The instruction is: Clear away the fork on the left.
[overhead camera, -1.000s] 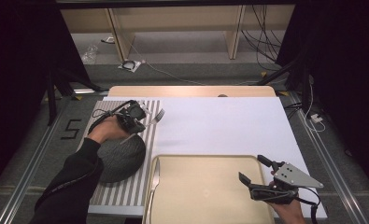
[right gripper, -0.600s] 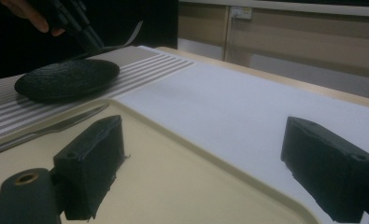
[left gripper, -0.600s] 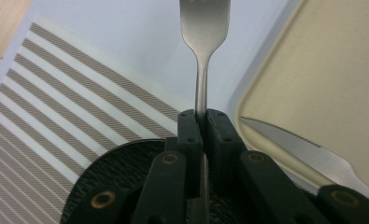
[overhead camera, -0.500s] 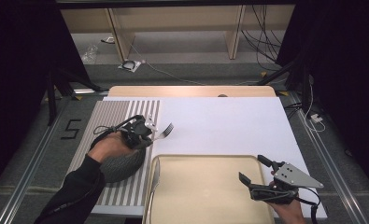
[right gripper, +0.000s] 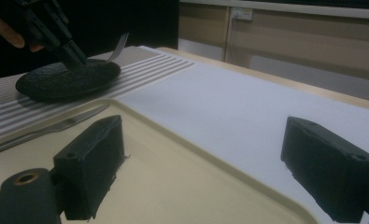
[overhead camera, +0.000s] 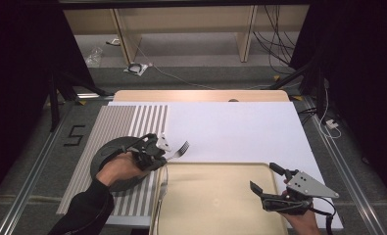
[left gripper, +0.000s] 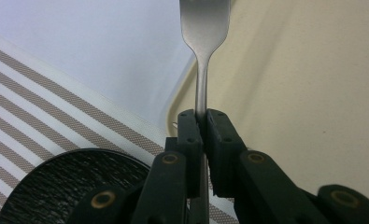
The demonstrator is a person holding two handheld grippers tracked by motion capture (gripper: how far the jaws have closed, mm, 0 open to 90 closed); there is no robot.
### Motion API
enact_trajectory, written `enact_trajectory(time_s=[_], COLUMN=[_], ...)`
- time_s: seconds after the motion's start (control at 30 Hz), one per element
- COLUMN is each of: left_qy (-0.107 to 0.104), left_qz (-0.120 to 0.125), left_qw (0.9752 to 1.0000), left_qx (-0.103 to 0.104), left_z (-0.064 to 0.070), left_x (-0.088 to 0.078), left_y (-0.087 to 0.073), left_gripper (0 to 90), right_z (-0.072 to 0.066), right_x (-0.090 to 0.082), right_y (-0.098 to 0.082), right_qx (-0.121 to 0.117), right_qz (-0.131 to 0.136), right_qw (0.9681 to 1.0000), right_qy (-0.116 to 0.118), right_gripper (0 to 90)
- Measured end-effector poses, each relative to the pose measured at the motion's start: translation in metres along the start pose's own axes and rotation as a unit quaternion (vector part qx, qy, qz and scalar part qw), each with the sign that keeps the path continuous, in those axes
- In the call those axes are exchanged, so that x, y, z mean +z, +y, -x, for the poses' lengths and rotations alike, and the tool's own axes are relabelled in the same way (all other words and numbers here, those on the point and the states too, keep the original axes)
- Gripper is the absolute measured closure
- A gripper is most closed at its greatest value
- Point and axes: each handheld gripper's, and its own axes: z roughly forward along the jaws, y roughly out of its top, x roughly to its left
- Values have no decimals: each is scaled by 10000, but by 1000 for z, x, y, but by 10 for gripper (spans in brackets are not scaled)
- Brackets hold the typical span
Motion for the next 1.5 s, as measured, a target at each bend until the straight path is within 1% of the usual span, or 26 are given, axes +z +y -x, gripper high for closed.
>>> enact_trajectory(time_s=[0.1,0.17,0.43,0.5,0.57,0.7,0.87,0.9,1.07,1.17,1.23,1.3,1.33,1.47,1.5], left_qy=[-62,-80,-286,-352,-351,-455,-579,-598,-717,-771,-865,-883,-900,-998,-999], left_qz=[25,2,-108,-155,-207,-264,-336,-356,-429,-500,-537,-566,-568,-592,-612], left_qw=[10000,10000,9995,9992,9991,9985,9977,9975,9965,9957,9947,9943,9942,9930,9927], left_qx=[1,12,-6,-59,-113,-143,-88,-79,-23,80,108,170,157,220,268], left_z=[7,11,27,32,37,47,60,62,74,83,89,93,95,103,105], left_x=[-1,0,5,5,5,5,8,9,13,17,19,20,21,22,23], left_y=[0,0,1,2,3,5,7,7,10,11,12,14,14,17,17], left_gripper=[841,840,841,841,840,840,840,840,840,840,840,840,841,840,840], right_z=[0,0,-2,-3,-3,-4,-4,-4,-4,-5,-4,-4,-5,-4,-5], right_x=[0,0,0,0,0,0,0,-1,0,0,0,0,0,0,0], right_y=[0,0,1,1,1,2,1,2,1,2,1,2,2,1,1], right_qx=[2,2,-59,-59,-47,-69,-70,-79,-80,-88,-76,-88,-83,-66,-64], right_qz=[13,15,14,6,7,-15,41,-21,29,10,28,11,12,20,20], right_qw=[10000,10000,10000,10000,10000,10000,10000,10000,10000,10000,10000,10000,10000,10000,10000], right_qy=[-10,-11,-4,-7,2,-6,3,-11,-3,-4,-3,-5,-3,-5,-4], right_gripper=[142,142,142,142,142,142,142,142,142,142,142,142,142,142,142])
